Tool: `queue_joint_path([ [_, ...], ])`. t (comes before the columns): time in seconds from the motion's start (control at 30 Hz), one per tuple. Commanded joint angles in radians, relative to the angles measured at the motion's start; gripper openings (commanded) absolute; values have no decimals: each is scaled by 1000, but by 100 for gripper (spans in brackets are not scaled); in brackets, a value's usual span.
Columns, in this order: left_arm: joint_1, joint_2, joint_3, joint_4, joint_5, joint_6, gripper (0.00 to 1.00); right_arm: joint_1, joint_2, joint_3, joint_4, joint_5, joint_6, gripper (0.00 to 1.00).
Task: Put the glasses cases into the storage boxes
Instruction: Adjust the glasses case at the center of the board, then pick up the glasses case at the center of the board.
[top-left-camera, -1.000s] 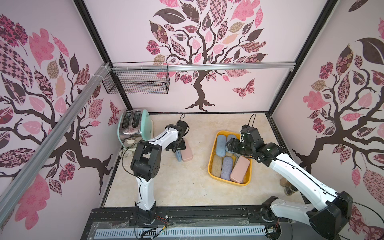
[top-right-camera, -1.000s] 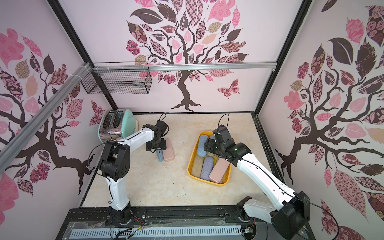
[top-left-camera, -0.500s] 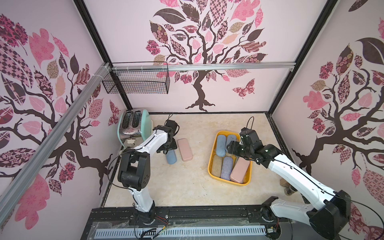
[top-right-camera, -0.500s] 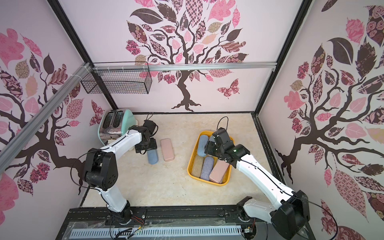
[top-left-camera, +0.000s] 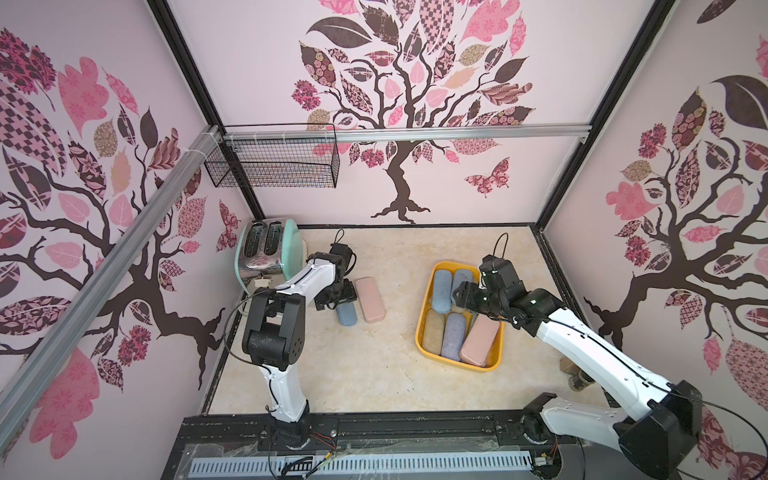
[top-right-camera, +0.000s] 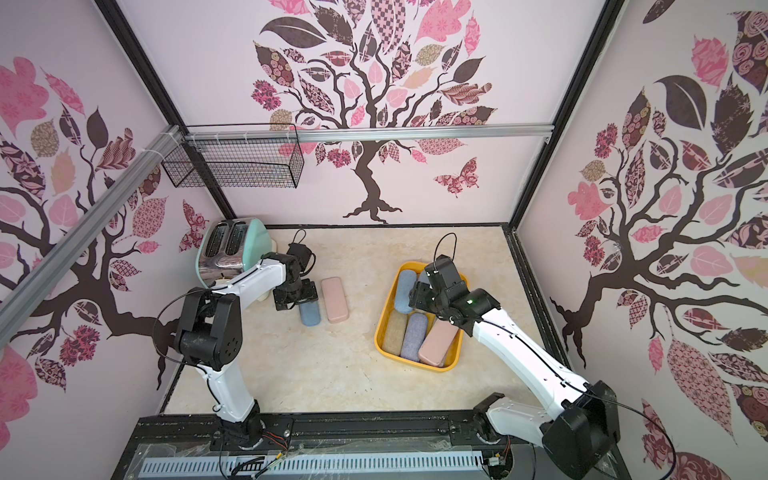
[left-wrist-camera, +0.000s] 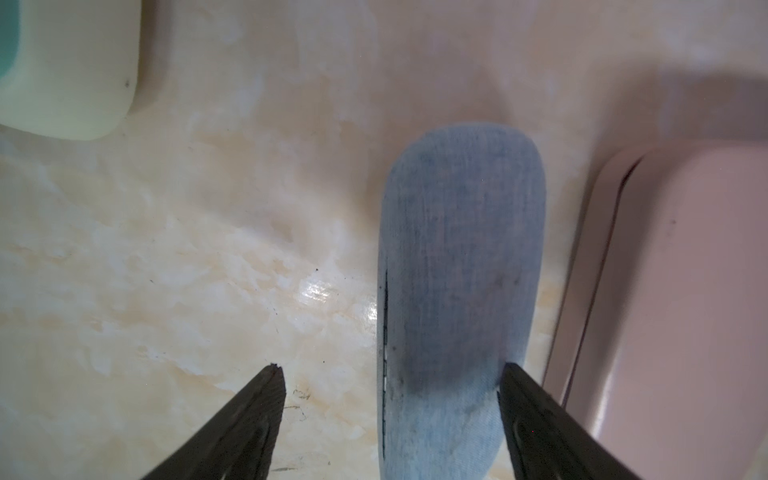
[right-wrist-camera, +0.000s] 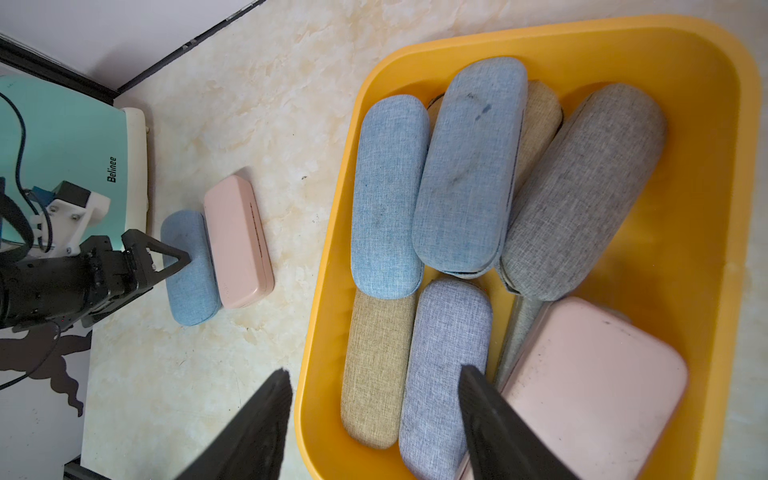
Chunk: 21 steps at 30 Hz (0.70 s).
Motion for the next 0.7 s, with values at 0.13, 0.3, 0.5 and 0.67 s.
queue_joint_path([
  [0.13,0,18,-13,31,44,-11,82,4,-35,16,-25,16,-8,67],
  [0.3,0,34,-1,29,27,-6,82,4,-40,11,-25,18,-5,67],
  [0.5,-1,79,-18,39,40,-1,81,3,-42,11,-26,20,-4,67],
  [0.67,0,94,-37,44,26,-7,76,5,-36,6,-19,14,-3,66],
])
